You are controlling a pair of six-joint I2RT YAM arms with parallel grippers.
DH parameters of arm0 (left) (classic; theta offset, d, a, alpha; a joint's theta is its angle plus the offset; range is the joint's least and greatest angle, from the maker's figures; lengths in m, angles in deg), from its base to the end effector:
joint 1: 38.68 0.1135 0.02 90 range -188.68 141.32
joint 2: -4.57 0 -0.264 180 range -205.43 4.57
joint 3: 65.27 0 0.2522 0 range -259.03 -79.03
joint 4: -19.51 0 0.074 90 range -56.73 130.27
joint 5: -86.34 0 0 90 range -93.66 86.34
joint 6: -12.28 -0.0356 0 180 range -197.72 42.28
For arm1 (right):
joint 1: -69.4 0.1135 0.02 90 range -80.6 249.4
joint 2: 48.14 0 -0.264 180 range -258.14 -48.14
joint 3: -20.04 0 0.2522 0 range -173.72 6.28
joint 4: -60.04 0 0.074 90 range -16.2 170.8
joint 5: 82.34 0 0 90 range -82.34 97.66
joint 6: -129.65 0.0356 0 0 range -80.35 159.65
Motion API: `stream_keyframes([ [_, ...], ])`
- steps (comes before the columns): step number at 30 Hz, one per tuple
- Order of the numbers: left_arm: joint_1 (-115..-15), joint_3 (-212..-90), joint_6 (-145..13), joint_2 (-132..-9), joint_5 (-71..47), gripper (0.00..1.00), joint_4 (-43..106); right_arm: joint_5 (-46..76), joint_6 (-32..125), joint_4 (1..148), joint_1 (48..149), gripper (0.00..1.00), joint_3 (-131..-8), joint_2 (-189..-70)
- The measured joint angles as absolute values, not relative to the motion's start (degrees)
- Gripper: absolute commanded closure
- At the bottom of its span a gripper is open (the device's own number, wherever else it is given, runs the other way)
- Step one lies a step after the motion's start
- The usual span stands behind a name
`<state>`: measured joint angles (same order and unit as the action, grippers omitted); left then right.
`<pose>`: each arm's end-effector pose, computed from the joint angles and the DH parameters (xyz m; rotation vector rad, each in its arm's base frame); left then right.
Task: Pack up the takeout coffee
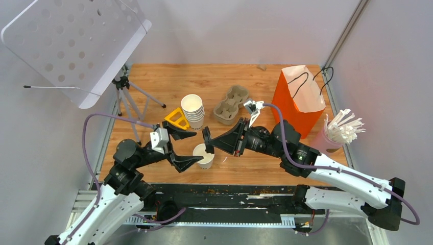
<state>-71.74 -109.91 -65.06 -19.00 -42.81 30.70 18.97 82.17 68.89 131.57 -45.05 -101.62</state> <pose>0.0828 -0.0807 0.3272 0.8407 1.2885 -1.1189 0.0959 0.1967 0.3817 -0.4772 1.6913 1.5579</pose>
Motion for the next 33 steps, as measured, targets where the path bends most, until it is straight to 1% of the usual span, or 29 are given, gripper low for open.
stream_keyframes([
  [6,-77.07,-109.97,-71.92,-22.32,-39.27,0.0,31.75,19.98,83.09,68.46,131.57,0.98,-45.05,-101.79],
  [11,-79.63,-109.97,-73.41,-24.07,-36.93,0.0,30.66,20.24,83.15,68.39,131.57,0.98,-44.86,-101.68],
  [19,-80.35,-109.95,-73.63,-23.07,-34.42,0.0,28.95,20.24,83.26,68.55,131.57,0.98,-44.18,-101.4],
  [33,-80.59,-109.95,-73.63,-21.89,-34.07,0.0,27.58,19.98,84.84,68.35,131.57,0.97,-44.18,-101.42],
])
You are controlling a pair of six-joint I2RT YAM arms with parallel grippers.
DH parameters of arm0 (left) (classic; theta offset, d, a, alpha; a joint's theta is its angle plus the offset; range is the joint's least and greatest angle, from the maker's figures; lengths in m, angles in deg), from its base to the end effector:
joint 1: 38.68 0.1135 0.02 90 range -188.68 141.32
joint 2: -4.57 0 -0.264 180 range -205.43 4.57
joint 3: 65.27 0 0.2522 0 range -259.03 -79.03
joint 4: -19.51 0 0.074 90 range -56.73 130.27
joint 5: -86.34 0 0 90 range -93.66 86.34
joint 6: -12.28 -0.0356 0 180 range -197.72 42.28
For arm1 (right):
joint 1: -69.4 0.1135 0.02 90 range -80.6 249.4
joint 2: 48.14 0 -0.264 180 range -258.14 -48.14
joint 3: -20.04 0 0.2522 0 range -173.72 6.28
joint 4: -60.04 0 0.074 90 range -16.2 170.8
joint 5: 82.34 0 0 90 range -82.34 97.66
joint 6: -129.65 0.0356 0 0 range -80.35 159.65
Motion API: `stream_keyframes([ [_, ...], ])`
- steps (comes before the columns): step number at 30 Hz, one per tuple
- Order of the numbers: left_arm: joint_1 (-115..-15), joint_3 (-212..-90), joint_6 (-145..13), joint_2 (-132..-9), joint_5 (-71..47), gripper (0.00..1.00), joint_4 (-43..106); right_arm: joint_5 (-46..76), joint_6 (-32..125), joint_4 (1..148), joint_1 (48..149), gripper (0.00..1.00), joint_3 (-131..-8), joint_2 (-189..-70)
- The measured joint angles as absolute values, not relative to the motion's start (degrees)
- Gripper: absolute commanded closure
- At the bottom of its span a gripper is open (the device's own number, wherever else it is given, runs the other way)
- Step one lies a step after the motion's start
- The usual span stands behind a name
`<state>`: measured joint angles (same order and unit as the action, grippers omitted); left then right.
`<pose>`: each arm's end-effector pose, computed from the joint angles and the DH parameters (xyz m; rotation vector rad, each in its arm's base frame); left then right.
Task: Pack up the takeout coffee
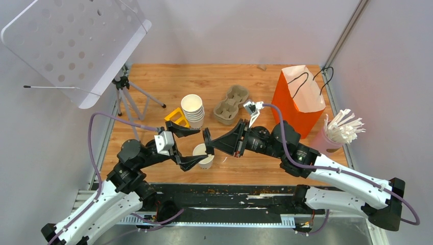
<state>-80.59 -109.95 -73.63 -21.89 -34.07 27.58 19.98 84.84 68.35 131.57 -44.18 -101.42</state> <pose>0.0819 -0.0978 0.3284 0.9007 1.1995 -1.0230 0.0953 0.1967 0.3780 -0.4579 1.7163 1.6018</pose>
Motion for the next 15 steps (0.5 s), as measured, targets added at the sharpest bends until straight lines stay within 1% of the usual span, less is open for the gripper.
stream_keyframes([
  [7,-80.63,-110.52,-73.8,-24.68,-34.42,0.0,27.4,19.8,85.32,67.91,131.57,0.97,-44.18,-102.86],
  [15,-80.65,-110.59,-73.78,-23.92,-36.69,0.0,26.68,19.78,85.71,67.85,131.57,0.97,-44.16,-103.24],
])
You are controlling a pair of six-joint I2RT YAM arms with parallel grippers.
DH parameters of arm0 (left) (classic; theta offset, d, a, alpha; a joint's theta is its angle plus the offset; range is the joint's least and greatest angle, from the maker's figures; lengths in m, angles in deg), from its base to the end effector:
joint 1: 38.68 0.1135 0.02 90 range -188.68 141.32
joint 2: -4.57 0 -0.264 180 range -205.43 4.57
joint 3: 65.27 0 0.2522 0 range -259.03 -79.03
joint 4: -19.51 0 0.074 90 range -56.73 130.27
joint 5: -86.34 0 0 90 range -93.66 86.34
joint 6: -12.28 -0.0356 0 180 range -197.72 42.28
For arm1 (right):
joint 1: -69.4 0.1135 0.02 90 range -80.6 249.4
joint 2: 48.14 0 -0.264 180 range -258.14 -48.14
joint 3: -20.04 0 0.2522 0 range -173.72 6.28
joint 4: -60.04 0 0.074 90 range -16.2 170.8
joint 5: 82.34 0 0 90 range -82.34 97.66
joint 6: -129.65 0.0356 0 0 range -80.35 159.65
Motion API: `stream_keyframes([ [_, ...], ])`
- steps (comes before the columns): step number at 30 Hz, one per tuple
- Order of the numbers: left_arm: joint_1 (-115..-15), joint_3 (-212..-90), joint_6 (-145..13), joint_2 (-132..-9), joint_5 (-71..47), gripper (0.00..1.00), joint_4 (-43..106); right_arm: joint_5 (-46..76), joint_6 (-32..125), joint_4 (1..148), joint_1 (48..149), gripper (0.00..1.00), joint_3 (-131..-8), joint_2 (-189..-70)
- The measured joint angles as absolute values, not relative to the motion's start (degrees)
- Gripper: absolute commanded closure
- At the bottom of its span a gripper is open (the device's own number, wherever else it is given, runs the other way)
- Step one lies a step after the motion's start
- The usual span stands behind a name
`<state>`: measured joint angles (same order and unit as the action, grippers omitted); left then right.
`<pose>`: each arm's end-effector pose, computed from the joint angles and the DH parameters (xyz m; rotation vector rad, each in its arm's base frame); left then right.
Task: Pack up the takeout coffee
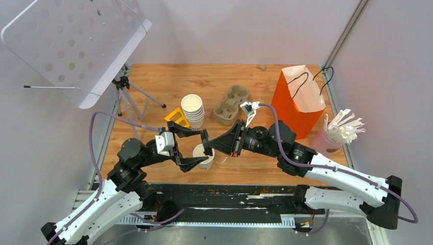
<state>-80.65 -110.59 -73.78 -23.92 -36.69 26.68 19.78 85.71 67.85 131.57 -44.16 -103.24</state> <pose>0.0850 -0.1025 0.3299 0.9420 1.1899 -1.0525 0.0993 0.2040 0.3724 -0.4444 1.7497 1.5989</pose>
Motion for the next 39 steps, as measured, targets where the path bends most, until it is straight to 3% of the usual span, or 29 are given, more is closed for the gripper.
stream_keyframes([
  [10,-80.65,-110.59,-73.56,-22.78,-37.2,0.02,26.48,19.82,86.17,67.47,131.57,0.97,-43.26,-103.24],
  [20,-80.65,-110.59,-72.1,-24.38,-37.5,0.2,24.84,19.82,86.35,67.36,131.57,0.93,-43.22,-103.28],
  [27,-80.65,-110.65,-71.94,-23.28,-37.26,0.22,26.39,18.71,86.56,67.45,131.57,0.64,-42.82,-103.08],
  [35,-80.65,-116.71,-68.07,-22.91,-28.96,0.2,42.53,9.33,84.29,76.98,131.57,0.01,-41.64,-95.0],
  [39,-80.65,-126.61,-64.77,-28.53,-23.14,0.23,57.24,2.49,81.54,85.53,131.57,0.0,-42.23,-88.2],
])
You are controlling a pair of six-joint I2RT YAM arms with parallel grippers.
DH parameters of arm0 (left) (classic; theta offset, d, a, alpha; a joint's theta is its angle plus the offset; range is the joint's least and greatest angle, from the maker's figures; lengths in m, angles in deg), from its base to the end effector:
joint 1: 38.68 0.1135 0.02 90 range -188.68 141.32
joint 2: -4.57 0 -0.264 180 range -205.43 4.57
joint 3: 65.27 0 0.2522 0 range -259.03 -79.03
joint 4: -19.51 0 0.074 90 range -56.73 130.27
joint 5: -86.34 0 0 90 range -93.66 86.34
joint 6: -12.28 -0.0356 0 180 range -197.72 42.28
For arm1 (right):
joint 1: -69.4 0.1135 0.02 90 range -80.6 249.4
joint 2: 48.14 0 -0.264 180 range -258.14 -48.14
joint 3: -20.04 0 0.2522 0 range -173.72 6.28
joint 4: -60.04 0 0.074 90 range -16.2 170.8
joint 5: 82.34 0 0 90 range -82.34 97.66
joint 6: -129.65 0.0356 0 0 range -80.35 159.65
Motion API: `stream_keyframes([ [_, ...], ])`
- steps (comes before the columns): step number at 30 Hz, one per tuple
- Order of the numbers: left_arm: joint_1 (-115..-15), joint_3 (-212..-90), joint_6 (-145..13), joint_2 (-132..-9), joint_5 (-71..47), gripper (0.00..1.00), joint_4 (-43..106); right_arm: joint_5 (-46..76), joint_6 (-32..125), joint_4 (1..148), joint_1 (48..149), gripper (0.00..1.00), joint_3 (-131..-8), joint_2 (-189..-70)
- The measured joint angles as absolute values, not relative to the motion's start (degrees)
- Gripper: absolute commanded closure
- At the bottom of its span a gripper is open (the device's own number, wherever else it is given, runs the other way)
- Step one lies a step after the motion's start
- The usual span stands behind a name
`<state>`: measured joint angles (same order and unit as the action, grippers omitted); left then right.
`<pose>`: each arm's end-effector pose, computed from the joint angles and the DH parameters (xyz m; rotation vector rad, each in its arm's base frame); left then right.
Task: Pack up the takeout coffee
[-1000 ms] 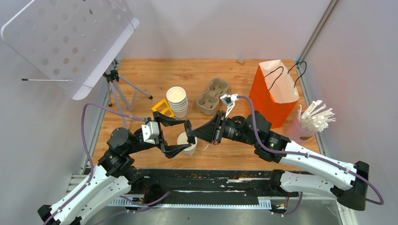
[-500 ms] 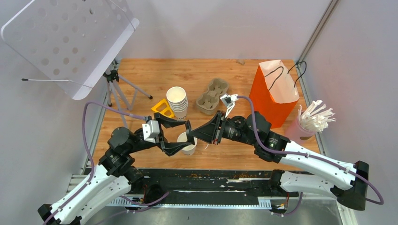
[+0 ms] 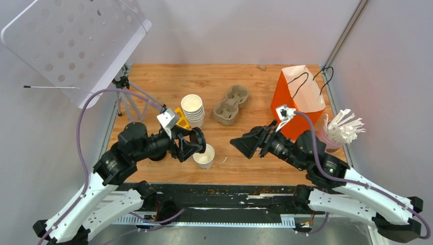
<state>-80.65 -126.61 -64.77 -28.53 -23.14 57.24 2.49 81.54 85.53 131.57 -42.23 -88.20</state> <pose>0.0866 -0.0938 0.3593 0.7100 1.6907 -0.9849 0.0779 0.1406 0.3725 -0.2410 1.7830 1.2883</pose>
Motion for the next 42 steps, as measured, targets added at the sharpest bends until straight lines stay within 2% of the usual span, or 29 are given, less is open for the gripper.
stream_keyframes([
  [4,-80.65,-136.14,-62.33,-37.38,-18.64,0.26,69.32,-4.68,79.61,95.34,131.57,0.0,-44.79,-83.0],
  [15,-84.15,-146.37,-57.3,-55.33,-8.56,0.29,92.03,-12.46,75.4,108.26,131.57,0.0,-51.57,-80.13],
  [29,-92.04,-161.95,-55.42,-77.86,0.44,0.22,100.36,-12.22,72.86,113.68,131.57,0.0,-51.85,-78.82],
  [42,-93.99,-164.88,-55.31,-88.59,2.96,0.19,104.45,-12.22,72.1,115.34,131.57,0.0,-52.66,-75.08],
])
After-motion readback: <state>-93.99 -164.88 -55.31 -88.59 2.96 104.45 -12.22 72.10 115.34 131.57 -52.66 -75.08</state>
